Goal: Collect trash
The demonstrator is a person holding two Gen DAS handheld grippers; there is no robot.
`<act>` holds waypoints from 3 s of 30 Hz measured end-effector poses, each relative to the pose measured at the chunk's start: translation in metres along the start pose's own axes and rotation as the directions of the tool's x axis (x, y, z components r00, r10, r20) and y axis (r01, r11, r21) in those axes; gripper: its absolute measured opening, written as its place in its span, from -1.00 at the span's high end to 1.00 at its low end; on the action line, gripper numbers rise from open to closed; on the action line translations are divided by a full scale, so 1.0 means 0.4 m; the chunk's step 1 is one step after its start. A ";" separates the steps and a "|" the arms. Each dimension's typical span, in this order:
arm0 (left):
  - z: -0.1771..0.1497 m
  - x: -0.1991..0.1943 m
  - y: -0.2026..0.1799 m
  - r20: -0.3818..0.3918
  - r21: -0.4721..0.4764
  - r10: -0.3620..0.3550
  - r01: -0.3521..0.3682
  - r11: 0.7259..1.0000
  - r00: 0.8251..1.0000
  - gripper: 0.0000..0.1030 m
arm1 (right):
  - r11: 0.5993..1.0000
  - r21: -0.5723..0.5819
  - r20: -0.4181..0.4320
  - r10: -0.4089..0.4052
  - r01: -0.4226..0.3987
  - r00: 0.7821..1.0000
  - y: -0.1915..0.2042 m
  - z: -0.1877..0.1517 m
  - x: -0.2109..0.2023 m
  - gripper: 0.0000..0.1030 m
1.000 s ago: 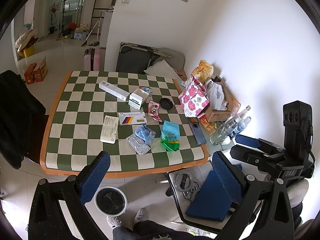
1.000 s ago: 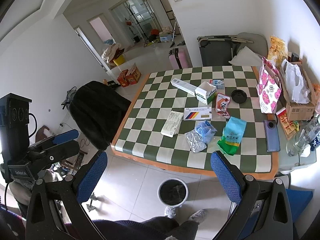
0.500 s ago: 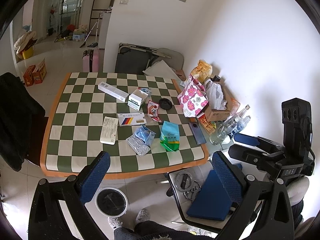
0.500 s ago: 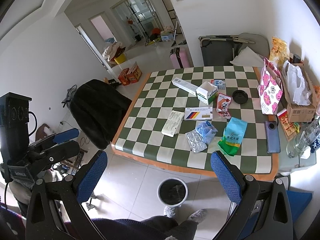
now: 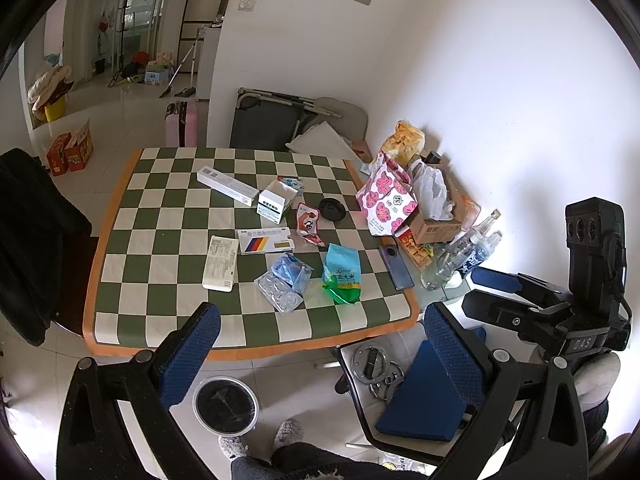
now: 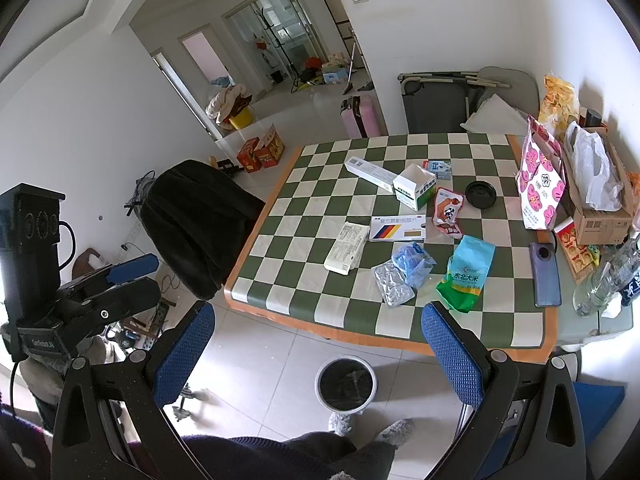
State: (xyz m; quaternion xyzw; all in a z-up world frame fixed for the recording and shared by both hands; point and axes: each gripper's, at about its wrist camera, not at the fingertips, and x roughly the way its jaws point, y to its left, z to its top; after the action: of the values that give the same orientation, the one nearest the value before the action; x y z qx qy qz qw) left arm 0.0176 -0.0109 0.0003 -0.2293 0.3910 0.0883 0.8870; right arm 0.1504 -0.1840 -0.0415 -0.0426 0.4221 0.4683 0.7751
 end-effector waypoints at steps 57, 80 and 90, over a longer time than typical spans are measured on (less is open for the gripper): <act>0.056 0.569 0.316 -0.255 0.043 0.439 -0.443 0.895 0.862 -1.00 | 0.762 0.442 -0.244 -0.406 0.473 0.881 -0.416 0.010 0.432 -1.00; 0.029 1.195 0.533 -0.633 -0.003 0.342 -0.444 0.896 0.695 -0.45 | 0.741 0.321 -0.590 -0.331 0.590 0.737 -0.732 0.001 1.020 -1.00; 0.031 1.121 0.488 -0.562 -0.007 0.381 -0.464 0.886 0.735 -0.43 | 0.763 0.310 -0.541 -0.349 0.567 0.765 -0.729 0.018 0.995 -0.66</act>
State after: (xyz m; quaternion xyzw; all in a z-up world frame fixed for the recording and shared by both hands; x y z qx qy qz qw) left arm 0.2643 0.1562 -0.3875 -0.2141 0.6612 0.2471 0.6752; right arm 0.4587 -0.0689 -0.4092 -0.0722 0.6632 0.1218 0.7349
